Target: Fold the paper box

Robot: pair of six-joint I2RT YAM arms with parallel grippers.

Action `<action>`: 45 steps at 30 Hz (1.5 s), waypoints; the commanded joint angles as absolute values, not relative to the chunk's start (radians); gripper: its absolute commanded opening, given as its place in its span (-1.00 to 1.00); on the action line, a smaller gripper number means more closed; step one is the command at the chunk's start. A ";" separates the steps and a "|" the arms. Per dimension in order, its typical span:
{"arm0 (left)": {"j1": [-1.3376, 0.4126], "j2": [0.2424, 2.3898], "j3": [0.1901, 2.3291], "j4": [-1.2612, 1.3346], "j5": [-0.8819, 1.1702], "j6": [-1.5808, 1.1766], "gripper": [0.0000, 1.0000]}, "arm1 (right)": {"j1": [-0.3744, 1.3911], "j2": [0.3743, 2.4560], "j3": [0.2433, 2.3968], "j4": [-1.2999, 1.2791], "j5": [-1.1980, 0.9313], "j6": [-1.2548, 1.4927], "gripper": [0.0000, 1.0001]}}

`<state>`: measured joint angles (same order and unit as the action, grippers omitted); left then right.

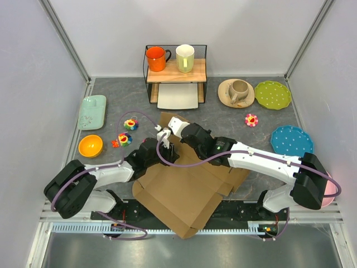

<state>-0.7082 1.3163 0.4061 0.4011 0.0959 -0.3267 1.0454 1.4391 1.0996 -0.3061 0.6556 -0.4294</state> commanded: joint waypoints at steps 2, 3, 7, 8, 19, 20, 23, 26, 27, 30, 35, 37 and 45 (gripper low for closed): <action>-0.808 1.365 0.422 0.515 -0.014 -0.215 -0.15 | 1.052 1.436 1.111 -0.273 0.658 -0.407 -1.00; -0.827 1.388 0.431 0.517 -0.026 -0.215 -0.15 | 1.052 1.436 1.108 -0.273 0.660 -0.407 -1.00; -0.842 1.407 0.437 0.522 -0.047 -0.230 -0.13 | 1.054 1.428 1.097 -0.272 0.660 -0.405 -1.00; -0.841 1.399 0.436 0.520 -0.058 -0.232 -0.12 | 1.052 1.425 1.095 -0.272 0.663 -0.406 -1.00; -0.839 1.114 0.569 0.221 -0.306 -0.205 0.13 | 1.054 1.414 1.094 -0.270 0.673 -0.417 -1.00; -0.841 1.079 0.587 0.197 -0.325 -0.213 0.15 | 1.052 1.411 1.094 -0.267 0.676 -0.417 -1.00; -0.830 1.039 0.606 0.196 -0.353 -0.241 0.19 | 1.052 1.413 1.094 -0.265 0.675 -0.416 -1.00; -0.815 1.023 0.614 0.225 -0.324 -0.249 0.22 | 1.051 1.420 1.095 -0.268 0.675 -0.414 -1.00; -0.805 1.025 0.615 0.242 -0.312 -0.245 0.22 | 1.054 1.420 1.098 -0.271 0.676 -0.411 -1.00; -0.792 1.029 0.623 0.238 -0.288 -0.227 0.25 | 1.052 1.425 1.109 -0.284 0.676 -0.400 -1.00; -0.756 0.962 0.534 0.302 -0.236 -0.222 0.31 | 1.054 1.431 1.132 -0.308 0.666 -0.377 -1.00; -0.721 0.934 0.483 0.426 -0.169 -0.215 0.32 | 1.052 1.433 1.138 -0.314 0.654 -0.362 -1.00; -0.612 1.025 0.380 0.756 0.024 -0.144 0.33 | 1.054 1.466 1.172 -0.347 0.604 -0.314 -1.00</action>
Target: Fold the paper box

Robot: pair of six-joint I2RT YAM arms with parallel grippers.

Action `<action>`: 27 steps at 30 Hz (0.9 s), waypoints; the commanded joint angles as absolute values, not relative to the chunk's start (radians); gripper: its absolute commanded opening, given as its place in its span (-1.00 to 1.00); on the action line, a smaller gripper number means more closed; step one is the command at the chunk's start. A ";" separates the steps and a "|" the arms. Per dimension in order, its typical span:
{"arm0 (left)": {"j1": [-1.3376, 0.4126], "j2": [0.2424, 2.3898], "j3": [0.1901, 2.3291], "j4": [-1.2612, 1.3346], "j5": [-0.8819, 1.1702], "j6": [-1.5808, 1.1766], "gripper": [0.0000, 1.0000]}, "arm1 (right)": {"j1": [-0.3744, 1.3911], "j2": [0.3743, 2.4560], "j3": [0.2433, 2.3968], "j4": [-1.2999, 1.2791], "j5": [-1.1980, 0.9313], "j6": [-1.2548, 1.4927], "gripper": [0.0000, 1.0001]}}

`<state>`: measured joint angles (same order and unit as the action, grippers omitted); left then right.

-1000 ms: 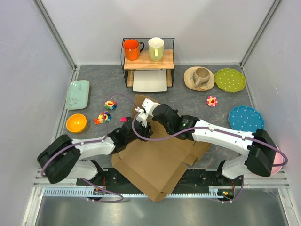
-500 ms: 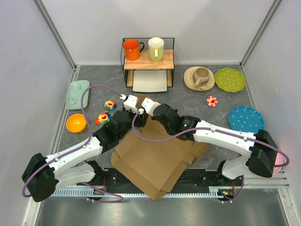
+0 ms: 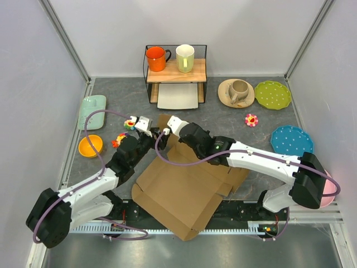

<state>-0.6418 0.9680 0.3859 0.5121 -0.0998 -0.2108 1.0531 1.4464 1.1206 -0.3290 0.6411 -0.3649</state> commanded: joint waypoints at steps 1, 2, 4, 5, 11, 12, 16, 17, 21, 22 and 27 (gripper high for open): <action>-0.606 1.040 0.390 0.765 0.056 -0.147 0.33 | 1.054 1.471 1.180 -0.348 0.598 -0.310 -1.00; -0.601 1.057 0.397 0.784 0.069 -0.149 0.33 | 1.052 1.474 1.183 -0.354 0.595 -0.307 -1.00; -0.595 1.100 0.403 0.833 0.087 -0.150 0.33 | 1.052 1.480 1.193 -0.359 0.591 -0.305 -1.00; -0.591 1.112 0.416 0.842 0.092 -0.153 0.33 | 1.054 1.482 1.196 -0.364 0.591 -0.304 -1.00; -0.588 1.213 0.462 0.897 0.159 -0.169 0.25 | 1.054 1.491 1.206 -0.376 0.592 -0.295 -1.00; -0.588 1.224 0.466 0.897 0.170 -0.175 0.21 | 1.052 1.493 1.209 -0.379 0.592 -0.291 -1.00; -0.588 1.275 0.465 0.925 0.213 -0.218 -0.25 | 1.052 1.503 1.213 -0.383 0.594 -0.288 -1.00; -0.588 1.279 0.462 0.933 0.213 -0.230 -0.32 | 1.054 1.506 1.213 -0.383 0.597 -0.288 -1.00; -0.588 1.287 0.446 0.956 0.253 -0.291 -0.55 | 1.054 1.522 1.223 -0.383 0.610 -0.291 -1.00; -0.589 1.289 0.442 0.956 0.259 -0.299 -0.59 | 1.054 1.525 1.224 -0.380 0.611 -0.293 -1.00; -0.592 1.289 0.439 0.950 0.333 -0.354 -0.63 | 1.052 1.542 1.239 -0.368 0.624 -0.301 -1.00</action>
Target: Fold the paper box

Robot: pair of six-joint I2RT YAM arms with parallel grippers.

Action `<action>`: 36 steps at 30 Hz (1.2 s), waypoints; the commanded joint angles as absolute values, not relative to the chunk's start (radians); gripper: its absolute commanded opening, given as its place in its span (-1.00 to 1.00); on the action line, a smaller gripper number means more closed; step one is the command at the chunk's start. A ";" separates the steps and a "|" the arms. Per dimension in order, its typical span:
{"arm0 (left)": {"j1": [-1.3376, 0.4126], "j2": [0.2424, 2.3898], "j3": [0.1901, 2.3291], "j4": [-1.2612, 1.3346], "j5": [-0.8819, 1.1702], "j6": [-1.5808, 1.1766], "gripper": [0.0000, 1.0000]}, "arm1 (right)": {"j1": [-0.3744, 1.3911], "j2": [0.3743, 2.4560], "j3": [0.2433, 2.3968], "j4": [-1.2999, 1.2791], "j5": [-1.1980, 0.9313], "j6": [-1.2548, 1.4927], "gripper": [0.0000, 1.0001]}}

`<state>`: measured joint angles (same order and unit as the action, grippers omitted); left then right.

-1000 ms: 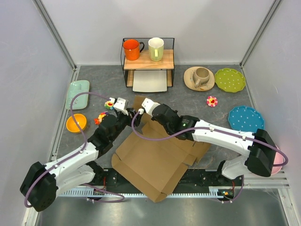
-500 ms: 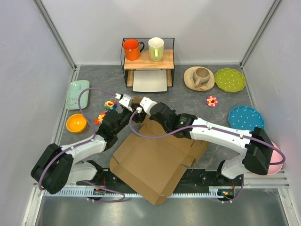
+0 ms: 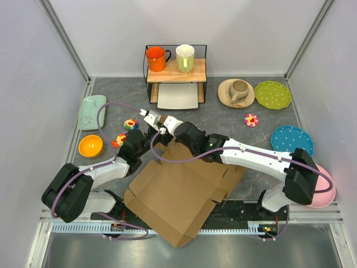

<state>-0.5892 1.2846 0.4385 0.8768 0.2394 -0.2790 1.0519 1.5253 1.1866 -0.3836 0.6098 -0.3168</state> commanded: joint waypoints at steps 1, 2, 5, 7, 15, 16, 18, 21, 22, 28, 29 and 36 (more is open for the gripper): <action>-0.594 1.286 0.439 0.942 0.339 -0.356 -0.62 | 1.054 1.540 1.239 -0.361 0.632 -0.304 -1.00; -0.594 1.279 0.437 0.911 0.341 -0.354 -0.59 | 1.052 1.542 1.236 -0.357 0.635 -0.305 -1.00; -0.591 1.186 0.417 0.830 0.244 -0.315 -0.25 | 1.052 1.536 1.233 -0.344 0.655 -0.331 -1.00; -0.580 1.073 0.394 0.735 0.126 -0.256 0.02 | 1.052 1.526 1.235 -0.333 0.670 -0.348 -1.00; -0.431 0.810 0.360 0.500 0.003 -0.244 0.75 | 1.051 1.508 1.238 -0.319 0.693 -0.393 -1.00; -0.408 0.805 0.377 0.429 0.002 -0.244 0.81 | 1.051 1.508 1.235 -0.318 0.693 -0.393 -1.00; -0.394 0.831 0.423 0.356 0.005 -0.253 0.94 | 1.051 1.505 1.229 -0.318 0.689 -0.393 -1.00; -0.376 0.943 0.487 0.253 0.060 -0.268 0.95 | 1.049 1.503 1.226 -0.318 0.686 -0.385 -1.00; -0.370 0.971 0.501 0.241 0.067 -0.278 0.94 | 1.048 1.503 1.227 -0.318 0.681 -0.379 -1.00; -0.361 1.136 0.563 0.242 0.057 -0.301 0.89 | 1.051 1.499 1.227 -0.324 0.664 -0.365 -1.00; -0.360 1.150 0.571 0.244 0.052 -0.287 0.89 | 1.051 1.496 1.224 -0.324 0.663 -0.362 -1.00; -0.357 1.278 0.594 0.349 0.017 -0.281 0.84 | 1.049 1.473 1.215 -0.327 0.650 -0.365 -1.00</action>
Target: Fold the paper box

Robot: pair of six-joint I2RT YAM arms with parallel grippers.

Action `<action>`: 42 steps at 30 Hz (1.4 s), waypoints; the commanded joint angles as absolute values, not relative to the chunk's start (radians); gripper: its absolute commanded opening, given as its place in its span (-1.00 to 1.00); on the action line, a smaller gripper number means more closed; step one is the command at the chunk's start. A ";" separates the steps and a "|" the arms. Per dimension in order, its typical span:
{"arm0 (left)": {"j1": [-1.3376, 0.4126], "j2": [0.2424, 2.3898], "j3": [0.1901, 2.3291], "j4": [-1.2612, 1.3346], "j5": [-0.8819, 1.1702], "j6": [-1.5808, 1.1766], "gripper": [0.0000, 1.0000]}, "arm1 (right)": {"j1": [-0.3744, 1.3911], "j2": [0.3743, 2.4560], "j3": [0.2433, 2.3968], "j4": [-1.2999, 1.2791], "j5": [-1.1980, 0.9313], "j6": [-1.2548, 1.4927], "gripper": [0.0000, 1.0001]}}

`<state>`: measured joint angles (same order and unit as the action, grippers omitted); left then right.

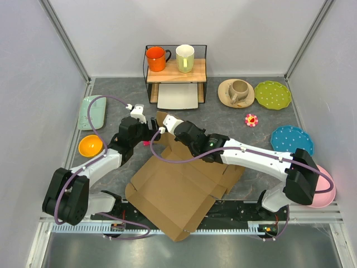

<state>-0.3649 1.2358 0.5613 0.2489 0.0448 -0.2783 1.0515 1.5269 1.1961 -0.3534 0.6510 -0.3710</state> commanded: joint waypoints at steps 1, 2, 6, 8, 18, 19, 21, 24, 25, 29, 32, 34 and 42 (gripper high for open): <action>-0.357 1.299 0.595 0.383 0.018 -0.276 0.83 | 1.049 1.468 1.215 -0.327 0.649 -0.364 -1.00; -0.357 1.308 0.598 0.397 0.024 -0.259 0.81 | 1.049 1.468 1.212 -0.328 0.647 -0.365 -1.00; -0.350 1.351 0.598 0.463 0.113 -0.236 0.71 | 1.049 1.453 1.200 -0.330 0.640 -0.367 -1.00; -0.347 1.367 0.592 0.518 0.149 -0.238 0.66 | 1.049 1.451 1.195 -0.328 0.637 -0.367 -1.00; -0.344 1.362 0.538 0.660 0.330 -0.281 -0.55 | 1.049 1.442 1.161 -0.305 0.632 -0.373 -1.00; -0.345 1.352 0.534 0.661 0.333 -0.284 -0.61 | 1.049 1.442 1.160 -0.304 0.635 -0.374 -1.00; -0.345 1.335 0.511 0.678 0.334 -0.294 -0.78 | 1.049 1.448 1.157 -0.298 0.644 -0.377 -1.00; -0.370 1.296 0.445 0.741 0.304 -0.302 -0.95 | 1.049 1.459 1.161 -0.291 0.663 -0.373 -1.00; -0.392 1.280 0.425 0.793 0.286 -0.302 -0.96 | 1.049 1.463 1.170 -0.293 0.669 -0.368 -1.00; -0.439 1.253 0.344 0.903 0.216 -0.301 -0.96 | 1.051 1.474 1.196 -0.307 0.698 -0.336 -0.99; -0.448 1.233 0.312 0.916 0.178 -0.298 -0.97 | 1.052 1.468 1.201 -0.313 0.729 -0.324 -0.86; -0.448 1.224 0.304 0.914 0.157 -0.290 -0.96 | 1.049 1.463 1.200 -0.322 0.753 -0.316 -0.72; -0.448 1.207 0.295 0.914 0.140 -0.256 -0.97 | 1.046 1.457 1.210 -0.377 0.787 -0.288 -0.21</action>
